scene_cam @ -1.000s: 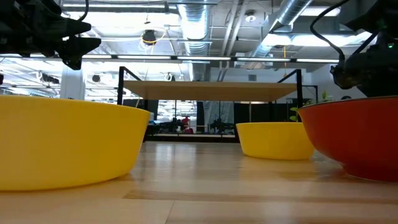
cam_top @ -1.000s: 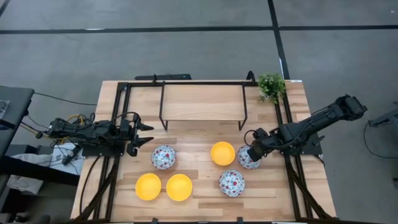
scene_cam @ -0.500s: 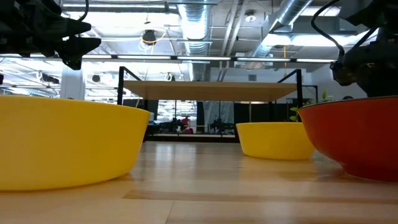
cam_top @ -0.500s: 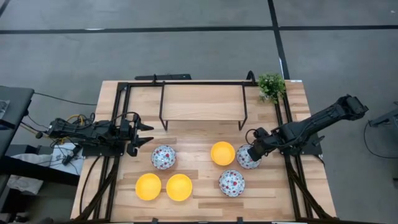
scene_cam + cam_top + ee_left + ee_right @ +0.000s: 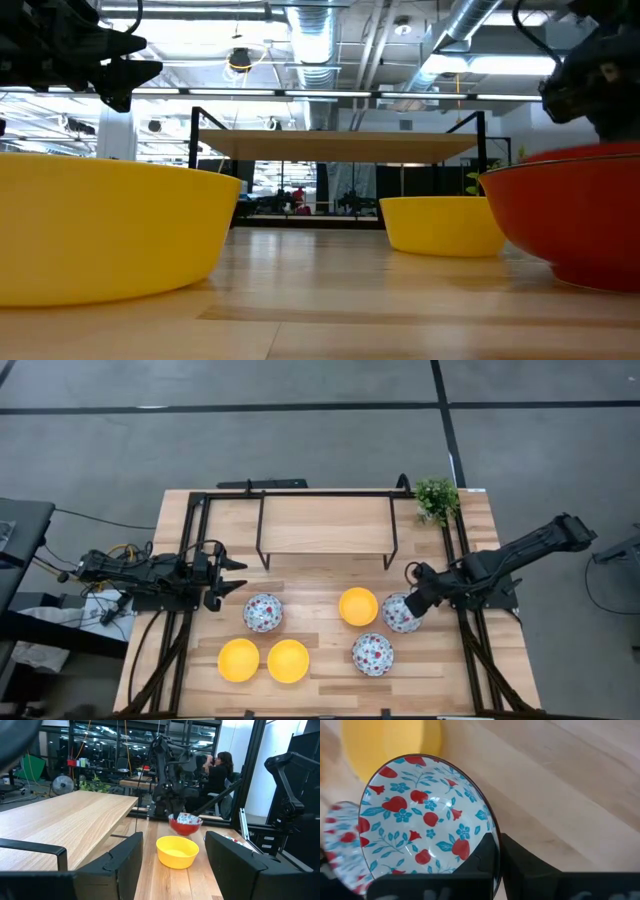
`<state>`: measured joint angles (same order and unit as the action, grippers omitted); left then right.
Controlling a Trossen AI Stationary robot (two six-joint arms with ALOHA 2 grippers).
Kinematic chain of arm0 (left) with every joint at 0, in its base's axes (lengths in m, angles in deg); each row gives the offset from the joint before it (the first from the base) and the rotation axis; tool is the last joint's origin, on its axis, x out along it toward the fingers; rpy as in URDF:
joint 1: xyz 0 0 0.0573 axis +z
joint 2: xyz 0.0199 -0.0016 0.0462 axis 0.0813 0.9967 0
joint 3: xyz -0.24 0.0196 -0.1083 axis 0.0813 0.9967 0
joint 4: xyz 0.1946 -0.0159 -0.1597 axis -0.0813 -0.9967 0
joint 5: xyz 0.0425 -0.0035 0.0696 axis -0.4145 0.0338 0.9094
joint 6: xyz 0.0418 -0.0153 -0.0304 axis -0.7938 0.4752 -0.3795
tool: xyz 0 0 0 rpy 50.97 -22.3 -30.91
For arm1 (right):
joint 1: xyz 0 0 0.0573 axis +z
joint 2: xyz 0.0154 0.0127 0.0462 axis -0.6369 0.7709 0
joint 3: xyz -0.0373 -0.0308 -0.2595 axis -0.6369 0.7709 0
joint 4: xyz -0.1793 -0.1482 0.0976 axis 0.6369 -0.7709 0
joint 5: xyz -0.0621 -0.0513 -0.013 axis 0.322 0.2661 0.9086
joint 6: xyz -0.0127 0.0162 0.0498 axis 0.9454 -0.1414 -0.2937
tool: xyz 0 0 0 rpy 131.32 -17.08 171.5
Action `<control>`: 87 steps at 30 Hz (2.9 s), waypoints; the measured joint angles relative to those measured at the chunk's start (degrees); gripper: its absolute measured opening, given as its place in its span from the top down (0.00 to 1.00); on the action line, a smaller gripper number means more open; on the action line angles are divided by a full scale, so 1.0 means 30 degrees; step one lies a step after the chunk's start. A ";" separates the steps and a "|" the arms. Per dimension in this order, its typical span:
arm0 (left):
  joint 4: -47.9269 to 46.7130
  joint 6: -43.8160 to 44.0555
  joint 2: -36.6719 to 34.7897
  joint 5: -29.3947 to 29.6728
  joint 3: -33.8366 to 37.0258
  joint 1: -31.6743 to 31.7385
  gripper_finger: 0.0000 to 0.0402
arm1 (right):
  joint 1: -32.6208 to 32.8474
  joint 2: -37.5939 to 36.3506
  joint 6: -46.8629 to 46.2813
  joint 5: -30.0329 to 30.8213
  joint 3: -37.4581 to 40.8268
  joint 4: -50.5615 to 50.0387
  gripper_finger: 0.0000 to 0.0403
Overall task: Pick & Place Mini bowls
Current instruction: Put the top right red bowl on the shelf
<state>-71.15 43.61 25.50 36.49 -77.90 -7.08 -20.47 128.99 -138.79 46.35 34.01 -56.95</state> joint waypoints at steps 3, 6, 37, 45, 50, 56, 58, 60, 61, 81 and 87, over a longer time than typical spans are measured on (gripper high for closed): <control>0.0000 0.0007 0.0002 -0.0004 0.0001 0.0004 0.47 | -0.0015 -0.0416 0.0467 -0.0143 -0.0687 0.0011 0.99; 0.0000 0.0006 0.0005 -0.0006 0.0003 0.0005 0.47 | -0.0015 -0.0505 0.1056 -0.0359 -0.1702 -0.0200 1.00; 0.0015 0.0007 0.0007 -0.0007 0.0003 -0.0001 0.47 | -0.9009 0.8908 1.4702 -0.1923 -2.0386 -1.0474 1.00; 0.0017 0.0014 0.0001 -0.0001 0.0006 -0.0001 0.47 | -1.3708 1.1946 1.9844 -0.3975 -2.2429 -1.0462 1.00; 0.0022 0.0014 0.0000 -0.0007 0.0000 -0.0001 0.47 | -1.6018 1.3871 2.2277 -0.4363 -2.2740 -1.0338 1.00; 0.0029 0.0014 0.0006 0.0000 0.0004 0.0002 0.47 | -1.7767 1.5644 2.4135 -0.4572 -2.2747 -1.0187 1.00; 0.0029 0.0014 0.0006 0.0000 0.0006 -0.0001 0.47 | -1.8243 1.6036 2.4499 -0.5331 -2.2747 -1.0070 1.00; 0.0029 0.0014 0.0002 0.0000 0.0000 0.0004 0.47 | -1.8612 1.6230 2.4695 -0.5894 -2.2747 -0.9870 1.00; 0.0029 0.0014 0.0007 0.0000 0.0004 -0.0001 0.47 | -1.8736 1.6285 2.4729 -0.6044 -2.2751 -0.9713 1.00; 0.0022 0.0014 0.0007 0.0000 0.0001 -0.0001 0.47 | -1.9023 1.6398 2.5179 -0.6332 -2.2755 -0.8955 1.00; 0.0022 0.0014 0.0000 0.0000 0.0007 -0.0001 0.47 | -1.9037 1.6398 2.5182 -0.6320 -2.2750 -0.9019 1.00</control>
<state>-71.09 43.66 25.50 36.49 -77.88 -7.09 -77.58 178.18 -63.24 27.39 -34.25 -84.00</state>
